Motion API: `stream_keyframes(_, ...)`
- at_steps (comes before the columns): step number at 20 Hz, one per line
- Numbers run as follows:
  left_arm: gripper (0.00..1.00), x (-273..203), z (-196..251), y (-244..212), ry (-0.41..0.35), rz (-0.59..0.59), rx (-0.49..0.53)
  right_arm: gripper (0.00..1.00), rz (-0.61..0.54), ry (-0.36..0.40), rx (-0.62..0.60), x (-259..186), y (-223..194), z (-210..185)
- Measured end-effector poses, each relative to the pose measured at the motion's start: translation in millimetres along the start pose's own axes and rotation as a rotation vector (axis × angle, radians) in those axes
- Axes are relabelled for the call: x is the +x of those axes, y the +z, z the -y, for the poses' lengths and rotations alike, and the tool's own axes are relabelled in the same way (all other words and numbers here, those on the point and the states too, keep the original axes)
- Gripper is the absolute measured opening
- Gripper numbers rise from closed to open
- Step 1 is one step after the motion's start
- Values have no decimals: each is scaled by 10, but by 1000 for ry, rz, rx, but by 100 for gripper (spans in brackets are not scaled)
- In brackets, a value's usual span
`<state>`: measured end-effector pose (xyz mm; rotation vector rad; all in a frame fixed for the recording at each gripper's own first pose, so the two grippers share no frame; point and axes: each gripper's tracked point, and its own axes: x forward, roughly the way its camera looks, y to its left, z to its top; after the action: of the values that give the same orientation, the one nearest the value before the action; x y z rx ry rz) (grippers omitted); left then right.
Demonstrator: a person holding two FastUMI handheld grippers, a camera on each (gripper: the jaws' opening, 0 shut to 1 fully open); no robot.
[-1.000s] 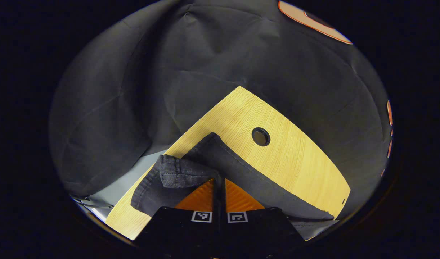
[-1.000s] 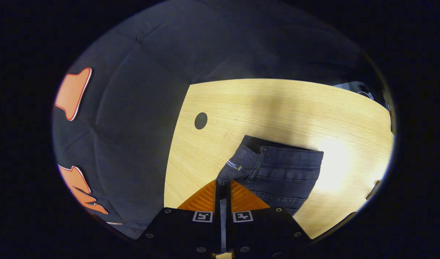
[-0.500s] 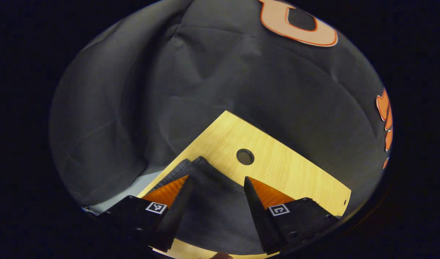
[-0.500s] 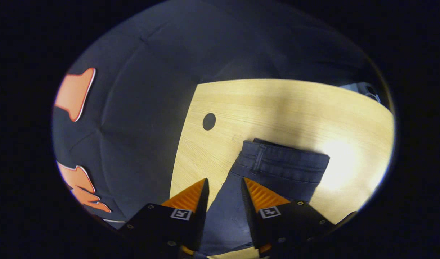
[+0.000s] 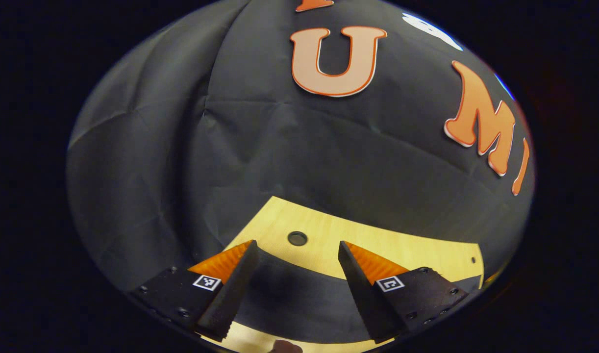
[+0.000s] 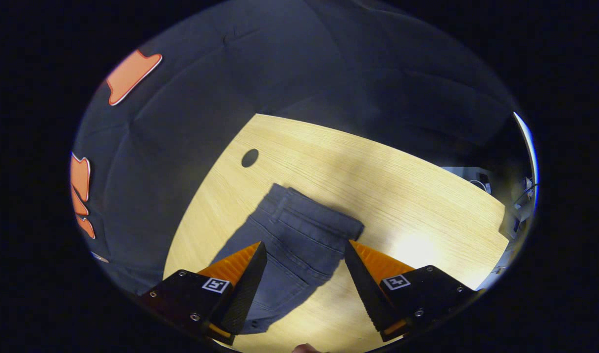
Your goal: Grasp the waist and the cuffs of the jeans and fold them to make the two legs overlap; first hold the waist and fold one-third of the jeans toward the cuffs, then hold the cuffs and fold the remaining one-third in the same direction to finish folding.
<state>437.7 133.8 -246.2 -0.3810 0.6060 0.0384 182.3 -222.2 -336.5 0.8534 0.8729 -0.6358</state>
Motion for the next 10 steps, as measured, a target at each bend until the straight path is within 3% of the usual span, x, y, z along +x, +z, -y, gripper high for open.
stream_keyframes(2,99,-185,158,87,-21,57,18,98,-17,-13,5,49,-81,62)
stream_keyframes(7,99,-758,512,404,-26,226,174,99,-33,-34,14,229,-161,131)
stream_keyframes(10,98,-964,634,477,-29,275,202,99,-12,-43,12,381,-136,138)
